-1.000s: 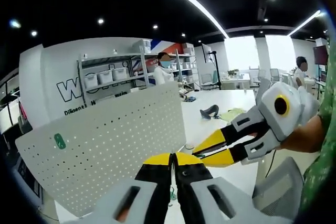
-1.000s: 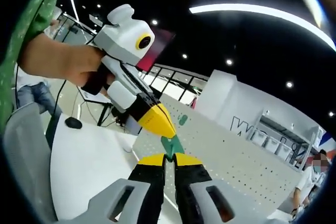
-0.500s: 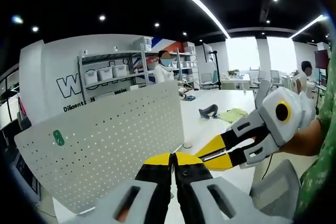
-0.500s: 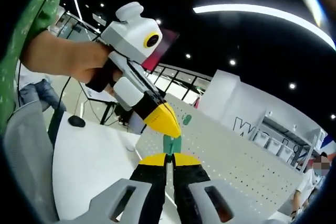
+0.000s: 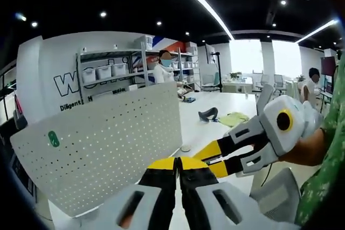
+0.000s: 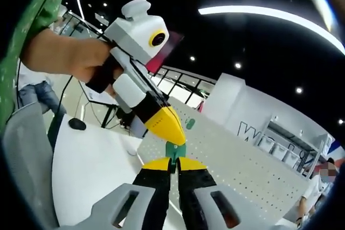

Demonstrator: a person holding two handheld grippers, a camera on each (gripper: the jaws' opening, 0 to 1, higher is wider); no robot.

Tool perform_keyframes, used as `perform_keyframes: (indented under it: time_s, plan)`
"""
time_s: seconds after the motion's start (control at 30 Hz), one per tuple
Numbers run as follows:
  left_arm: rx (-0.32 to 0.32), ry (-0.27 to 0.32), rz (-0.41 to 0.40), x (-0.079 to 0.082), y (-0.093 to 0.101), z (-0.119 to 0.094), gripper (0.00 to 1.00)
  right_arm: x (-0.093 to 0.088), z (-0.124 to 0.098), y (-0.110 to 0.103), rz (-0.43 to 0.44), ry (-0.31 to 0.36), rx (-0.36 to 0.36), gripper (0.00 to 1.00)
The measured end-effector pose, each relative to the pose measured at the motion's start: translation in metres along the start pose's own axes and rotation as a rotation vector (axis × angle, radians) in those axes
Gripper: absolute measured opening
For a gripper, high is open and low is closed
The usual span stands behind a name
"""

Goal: Insert the hook assembly into the mounting plate slot until the hook locks in place.

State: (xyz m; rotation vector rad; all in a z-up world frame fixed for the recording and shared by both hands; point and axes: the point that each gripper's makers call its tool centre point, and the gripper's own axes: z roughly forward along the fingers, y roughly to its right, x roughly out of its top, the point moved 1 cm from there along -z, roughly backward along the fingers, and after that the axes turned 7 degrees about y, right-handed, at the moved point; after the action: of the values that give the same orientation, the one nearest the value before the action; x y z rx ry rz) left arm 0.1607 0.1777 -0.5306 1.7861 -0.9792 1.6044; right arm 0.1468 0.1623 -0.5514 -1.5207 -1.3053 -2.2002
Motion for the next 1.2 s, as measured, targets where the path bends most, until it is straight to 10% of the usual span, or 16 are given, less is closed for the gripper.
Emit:
perform_keyframes:
  time_s: [1.2]
  plan:
    - [-0.016,0.039,0.047,0.0014,0.0021,-0.0001,0.07,-0.0027,0.0031,0.0031,0.037,-0.021,-0.021,0.01]
